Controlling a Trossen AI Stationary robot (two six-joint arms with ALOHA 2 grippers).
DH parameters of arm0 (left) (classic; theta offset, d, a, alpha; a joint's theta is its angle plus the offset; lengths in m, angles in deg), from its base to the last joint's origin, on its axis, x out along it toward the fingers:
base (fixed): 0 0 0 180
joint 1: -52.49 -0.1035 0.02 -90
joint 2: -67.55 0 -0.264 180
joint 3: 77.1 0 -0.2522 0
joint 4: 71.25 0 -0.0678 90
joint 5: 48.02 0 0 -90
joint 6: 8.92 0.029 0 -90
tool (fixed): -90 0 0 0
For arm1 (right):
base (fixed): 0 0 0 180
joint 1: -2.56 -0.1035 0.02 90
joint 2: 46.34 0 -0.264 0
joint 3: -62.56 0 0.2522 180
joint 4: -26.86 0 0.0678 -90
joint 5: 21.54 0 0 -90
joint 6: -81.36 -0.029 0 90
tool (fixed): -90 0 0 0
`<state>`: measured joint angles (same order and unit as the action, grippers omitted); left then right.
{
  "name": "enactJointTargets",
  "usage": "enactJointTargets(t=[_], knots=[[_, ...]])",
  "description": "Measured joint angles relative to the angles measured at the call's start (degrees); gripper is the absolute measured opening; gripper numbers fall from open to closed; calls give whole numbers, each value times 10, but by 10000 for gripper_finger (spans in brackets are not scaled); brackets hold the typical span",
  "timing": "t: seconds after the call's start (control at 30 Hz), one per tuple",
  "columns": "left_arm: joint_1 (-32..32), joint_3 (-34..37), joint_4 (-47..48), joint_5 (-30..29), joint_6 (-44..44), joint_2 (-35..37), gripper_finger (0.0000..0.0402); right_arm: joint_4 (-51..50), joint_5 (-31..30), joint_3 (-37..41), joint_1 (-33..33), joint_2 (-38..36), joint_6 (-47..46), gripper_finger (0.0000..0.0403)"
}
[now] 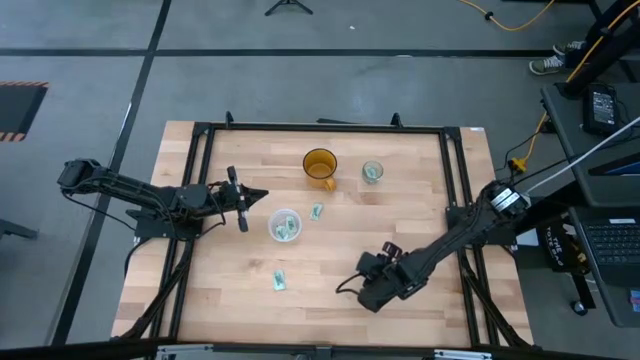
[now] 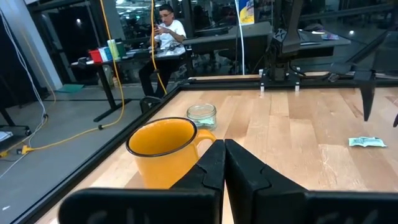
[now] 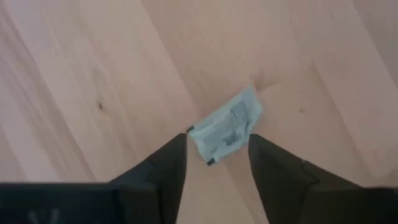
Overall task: Pick and place Stevia / Truvia into bins
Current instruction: Put the stevia packet into the transparent container
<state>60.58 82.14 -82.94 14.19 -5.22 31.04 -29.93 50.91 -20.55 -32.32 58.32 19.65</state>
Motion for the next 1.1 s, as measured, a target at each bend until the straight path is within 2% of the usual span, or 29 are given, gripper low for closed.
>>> enactJointTargets(t=[0.23,0.67,0.83,1.03,1.1], knots=[[0,0,0,0,0,0,6,8,4,0,18,33,-14,205],[0,0,2,0,0,0,6,10,21,-3,18,89,-21,197],[0,0,2,0,0,0,6,13,26,-2,20,83,-11,138],[0,0,2,0,0,0,6,0,29,-1,31,81,-13,22],[0,0,2,0,0,0,6,-1,38,-1,37,81,-10,15]])
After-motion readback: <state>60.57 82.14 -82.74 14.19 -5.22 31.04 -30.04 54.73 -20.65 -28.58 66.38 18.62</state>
